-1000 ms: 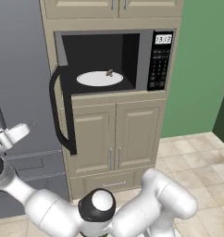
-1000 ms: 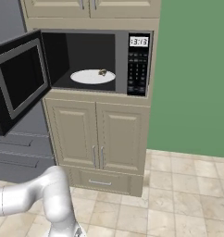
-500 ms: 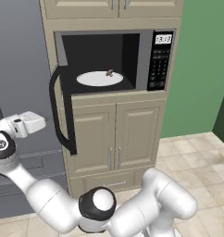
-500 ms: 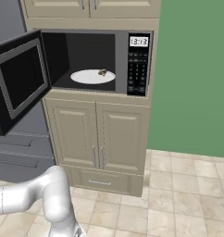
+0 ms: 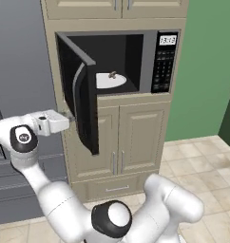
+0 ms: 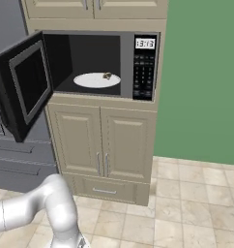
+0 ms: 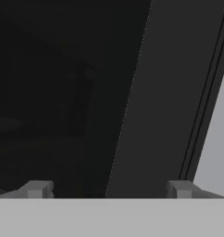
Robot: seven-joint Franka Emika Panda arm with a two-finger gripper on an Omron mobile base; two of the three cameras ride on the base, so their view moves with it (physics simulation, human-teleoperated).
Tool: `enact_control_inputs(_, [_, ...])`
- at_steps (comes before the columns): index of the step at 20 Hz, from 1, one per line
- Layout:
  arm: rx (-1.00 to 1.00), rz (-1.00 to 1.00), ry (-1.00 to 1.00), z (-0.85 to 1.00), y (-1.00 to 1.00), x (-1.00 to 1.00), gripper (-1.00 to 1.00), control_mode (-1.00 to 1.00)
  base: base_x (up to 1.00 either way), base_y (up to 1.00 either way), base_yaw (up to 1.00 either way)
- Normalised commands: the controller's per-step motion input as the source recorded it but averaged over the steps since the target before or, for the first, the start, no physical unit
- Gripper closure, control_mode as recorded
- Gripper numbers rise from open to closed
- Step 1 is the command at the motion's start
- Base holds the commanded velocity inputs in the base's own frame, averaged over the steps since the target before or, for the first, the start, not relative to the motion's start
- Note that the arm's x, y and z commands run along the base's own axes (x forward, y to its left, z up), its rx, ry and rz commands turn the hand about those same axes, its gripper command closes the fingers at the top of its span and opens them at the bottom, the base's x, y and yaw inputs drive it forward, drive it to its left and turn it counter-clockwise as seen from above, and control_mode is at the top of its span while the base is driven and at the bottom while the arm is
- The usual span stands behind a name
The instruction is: Close the microwave door.
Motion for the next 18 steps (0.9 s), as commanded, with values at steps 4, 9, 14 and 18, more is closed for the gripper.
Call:
enact_control_inputs(4, [0.16,0.00,-0.02,0.00,-0.99,-0.09,-1.00,-1.00,0.00,0.00,0.00])
enact_control_inputs(9, [0.17,0.01,-0.04,0.00,-1.00,-0.02,-1.00,-1.00,0.00,0.00,0.00])
enact_control_inputs(14, [0.16,0.12,0.00,0.00,-1.00,0.42,-1.00,-1.00,0.00,0.00,0.00])
enact_control_inputs(18, [0.12,0.12,0.00,0.00,-1.00,0.53,-1.00,-1.00,0.00,0.00,0.00])
